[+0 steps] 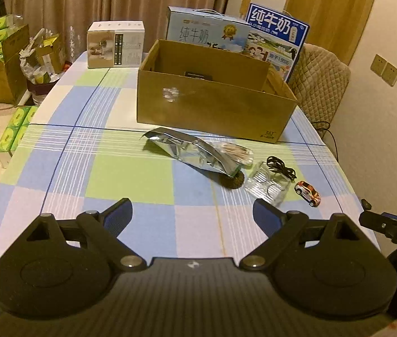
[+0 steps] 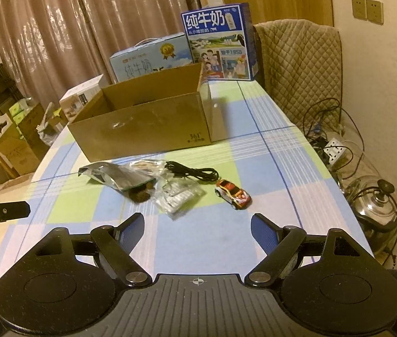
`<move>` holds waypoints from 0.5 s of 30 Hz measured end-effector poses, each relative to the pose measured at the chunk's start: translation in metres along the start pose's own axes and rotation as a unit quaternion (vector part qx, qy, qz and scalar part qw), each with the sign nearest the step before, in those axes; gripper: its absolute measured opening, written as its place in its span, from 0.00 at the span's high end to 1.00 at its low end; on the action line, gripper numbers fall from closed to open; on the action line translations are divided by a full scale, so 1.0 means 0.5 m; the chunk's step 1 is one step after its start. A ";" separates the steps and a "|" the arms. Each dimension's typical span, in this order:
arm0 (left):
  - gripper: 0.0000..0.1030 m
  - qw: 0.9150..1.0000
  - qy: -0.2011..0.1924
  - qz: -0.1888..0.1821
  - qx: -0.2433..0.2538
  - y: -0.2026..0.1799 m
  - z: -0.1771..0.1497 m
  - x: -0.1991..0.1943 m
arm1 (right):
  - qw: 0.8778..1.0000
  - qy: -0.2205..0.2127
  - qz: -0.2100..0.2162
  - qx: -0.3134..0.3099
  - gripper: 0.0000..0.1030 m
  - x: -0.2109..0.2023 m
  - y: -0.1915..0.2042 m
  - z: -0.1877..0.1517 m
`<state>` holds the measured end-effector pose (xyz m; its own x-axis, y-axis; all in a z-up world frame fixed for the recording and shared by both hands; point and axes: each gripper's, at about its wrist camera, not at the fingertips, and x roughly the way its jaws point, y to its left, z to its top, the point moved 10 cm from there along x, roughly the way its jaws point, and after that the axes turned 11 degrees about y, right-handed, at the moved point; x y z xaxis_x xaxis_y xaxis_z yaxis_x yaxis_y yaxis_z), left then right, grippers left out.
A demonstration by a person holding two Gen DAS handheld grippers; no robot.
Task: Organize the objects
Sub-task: 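Withdraw both tools from the box back toward the table items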
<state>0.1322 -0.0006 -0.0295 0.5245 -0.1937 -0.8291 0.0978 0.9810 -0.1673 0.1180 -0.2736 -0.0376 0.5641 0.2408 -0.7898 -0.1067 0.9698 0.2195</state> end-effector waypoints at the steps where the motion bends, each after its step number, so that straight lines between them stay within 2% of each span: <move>1: 0.12 1.000 0.000 -0.002 0.001 -0.001 -0.001 0.000 | 1.000 0.000 -0.001 -0.001 0.22 0.001 -0.002 0.000; 15: 0.12 1.000 0.017 -0.015 0.010 -0.023 -0.007 0.029 | 1.000 0.020 -0.011 -0.007 0.22 0.041 -0.039 -0.001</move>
<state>0.1360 -0.0149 -0.0415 0.4918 -0.2226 -0.8418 0.1307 0.9747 -0.1814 0.1311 -0.2877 -0.0586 0.5337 0.2205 -0.8164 -0.1059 0.9752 0.1942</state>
